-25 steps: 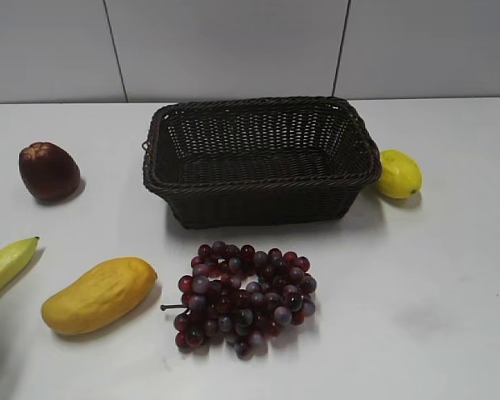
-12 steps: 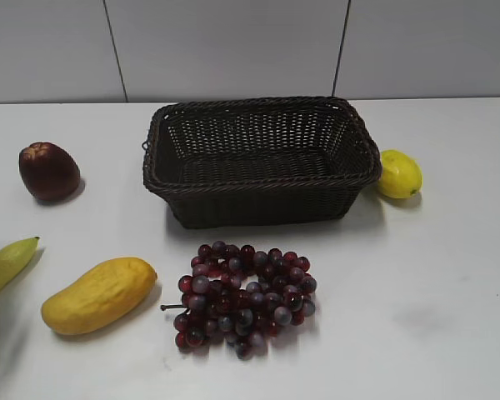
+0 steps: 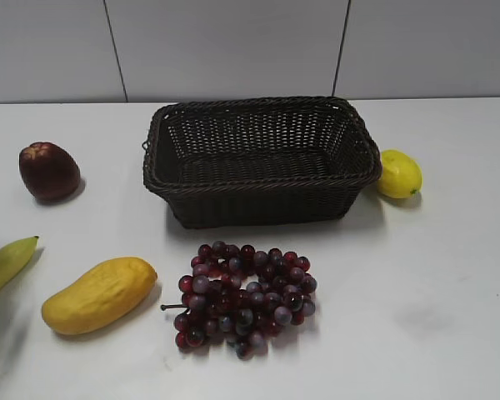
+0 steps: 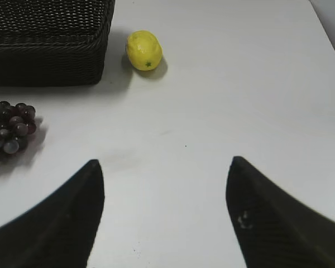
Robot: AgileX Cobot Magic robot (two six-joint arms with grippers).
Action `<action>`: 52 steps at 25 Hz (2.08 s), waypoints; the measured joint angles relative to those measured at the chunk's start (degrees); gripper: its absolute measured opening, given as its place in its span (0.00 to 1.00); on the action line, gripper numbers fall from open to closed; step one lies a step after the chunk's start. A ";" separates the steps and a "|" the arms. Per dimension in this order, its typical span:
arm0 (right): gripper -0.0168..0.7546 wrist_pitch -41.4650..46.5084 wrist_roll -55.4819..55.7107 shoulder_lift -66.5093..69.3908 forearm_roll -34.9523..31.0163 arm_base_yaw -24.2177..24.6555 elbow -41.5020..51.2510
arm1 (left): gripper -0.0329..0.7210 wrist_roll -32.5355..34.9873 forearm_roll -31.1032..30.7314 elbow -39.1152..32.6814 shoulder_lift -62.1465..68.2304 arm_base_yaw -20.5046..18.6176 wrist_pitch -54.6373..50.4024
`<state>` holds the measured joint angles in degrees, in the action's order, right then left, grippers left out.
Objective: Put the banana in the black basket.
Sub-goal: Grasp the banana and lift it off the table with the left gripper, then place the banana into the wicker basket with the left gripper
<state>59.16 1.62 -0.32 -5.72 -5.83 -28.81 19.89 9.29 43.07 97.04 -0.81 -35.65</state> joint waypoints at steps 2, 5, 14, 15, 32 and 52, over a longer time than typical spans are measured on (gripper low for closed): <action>0.69 0.00 0.00 0.00 0.00 0.00 0.00 | 0.76 0.05 0.39 0.00 0.02 0.00 1.00; 0.69 0.00 0.00 0.00 0.00 0.00 0.00 | 0.73 0.05 1.98 0.00 0.02 0.00 2.52; 0.69 0.00 0.00 0.00 0.00 0.00 0.00 | 0.72 0.05 2.99 0.02 3.13 0.00 0.75; 0.69 0.00 0.00 0.00 0.00 0.00 0.00 | 0.72 0.05 2.99 0.07 3.40 0.00 0.49; 0.69 0.00 0.00 0.00 0.00 0.00 0.00 | 0.58 0.05 2.94 5.91 -5.44 0.00 -1.95; 0.69 0.00 0.00 0.00 0.00 0.00 0.00 | 0.58 0.16 4.08 49.36 -4.06 10.20 -4.67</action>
<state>59.16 1.62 -0.32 -5.72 -5.83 -28.81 20.05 13.37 92.43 92.98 9.39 -40.32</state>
